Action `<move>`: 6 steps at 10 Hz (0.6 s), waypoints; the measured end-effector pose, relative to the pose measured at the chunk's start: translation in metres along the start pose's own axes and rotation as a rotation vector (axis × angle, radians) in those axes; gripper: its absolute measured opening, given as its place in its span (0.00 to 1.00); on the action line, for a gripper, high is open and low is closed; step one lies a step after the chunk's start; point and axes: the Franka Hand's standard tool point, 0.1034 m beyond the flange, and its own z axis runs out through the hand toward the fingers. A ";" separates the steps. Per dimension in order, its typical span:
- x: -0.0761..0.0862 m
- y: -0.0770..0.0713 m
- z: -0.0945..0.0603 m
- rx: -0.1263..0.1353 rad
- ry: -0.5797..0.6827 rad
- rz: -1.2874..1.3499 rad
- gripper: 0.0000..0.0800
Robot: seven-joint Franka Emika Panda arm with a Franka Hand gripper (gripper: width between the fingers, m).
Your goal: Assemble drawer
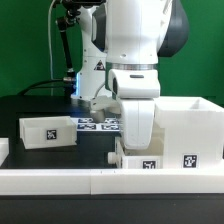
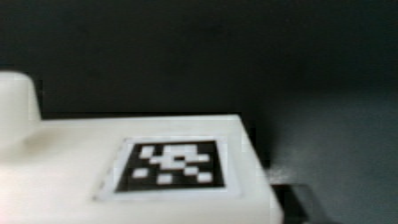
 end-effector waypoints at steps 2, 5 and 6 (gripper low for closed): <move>0.001 0.002 -0.005 -0.006 -0.001 0.036 0.57; 0.000 0.008 -0.028 -0.007 -0.009 0.061 0.79; -0.002 0.012 -0.041 -0.006 -0.013 0.061 0.81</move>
Offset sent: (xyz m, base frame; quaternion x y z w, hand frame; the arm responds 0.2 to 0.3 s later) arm -0.0003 -0.0035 0.0277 0.0126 -0.0173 0.0351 0.9992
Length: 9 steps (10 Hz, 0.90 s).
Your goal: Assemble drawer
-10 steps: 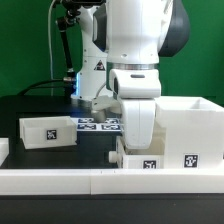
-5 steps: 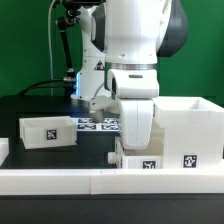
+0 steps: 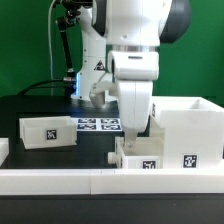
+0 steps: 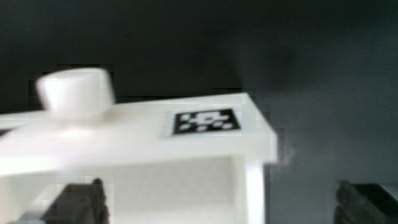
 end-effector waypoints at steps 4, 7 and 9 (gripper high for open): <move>-0.044 0.019 -0.013 0.084 -0.010 -0.112 0.81; -0.051 0.025 -0.009 0.090 -0.009 -0.111 0.81; -0.059 0.023 -0.005 0.093 0.033 -0.123 0.81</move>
Offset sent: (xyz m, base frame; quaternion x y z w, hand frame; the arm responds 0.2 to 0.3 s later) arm 0.0232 -0.0294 -0.0048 0.0831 0.0513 -0.0842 0.9917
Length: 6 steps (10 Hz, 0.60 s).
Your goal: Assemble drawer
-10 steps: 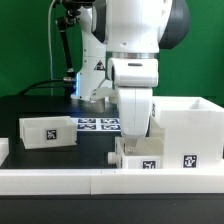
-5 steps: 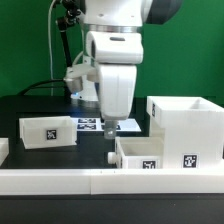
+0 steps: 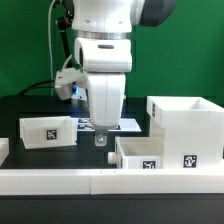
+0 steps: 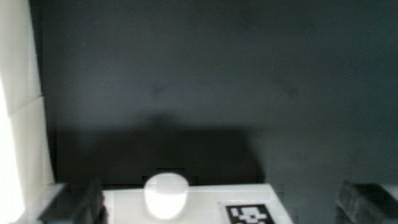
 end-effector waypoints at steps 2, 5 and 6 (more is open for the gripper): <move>-0.006 -0.002 0.014 0.008 0.099 0.022 0.81; -0.019 0.003 0.017 0.005 0.200 0.049 0.81; -0.015 0.007 0.017 -0.010 0.198 0.063 0.81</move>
Offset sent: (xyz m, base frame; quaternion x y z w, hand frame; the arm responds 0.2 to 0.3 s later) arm 0.0179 0.0184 -0.0025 -0.0113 0.1904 0.0021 0.9816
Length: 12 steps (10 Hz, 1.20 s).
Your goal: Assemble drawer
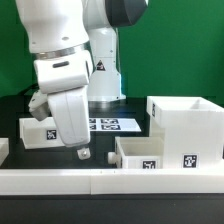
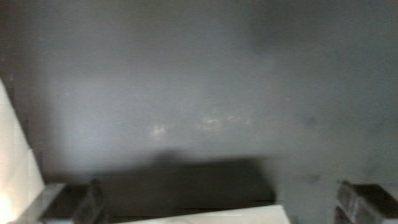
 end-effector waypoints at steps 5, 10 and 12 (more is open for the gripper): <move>0.015 0.008 0.005 -0.062 -0.014 -0.007 0.81; 0.019 0.012 0.010 -0.127 -0.026 0.001 0.81; 0.021 0.011 0.014 -0.122 -0.025 -0.006 0.81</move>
Offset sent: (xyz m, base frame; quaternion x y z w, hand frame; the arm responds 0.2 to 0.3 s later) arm 0.0001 0.0120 0.0018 -0.0731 0.0002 0.0046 0.9973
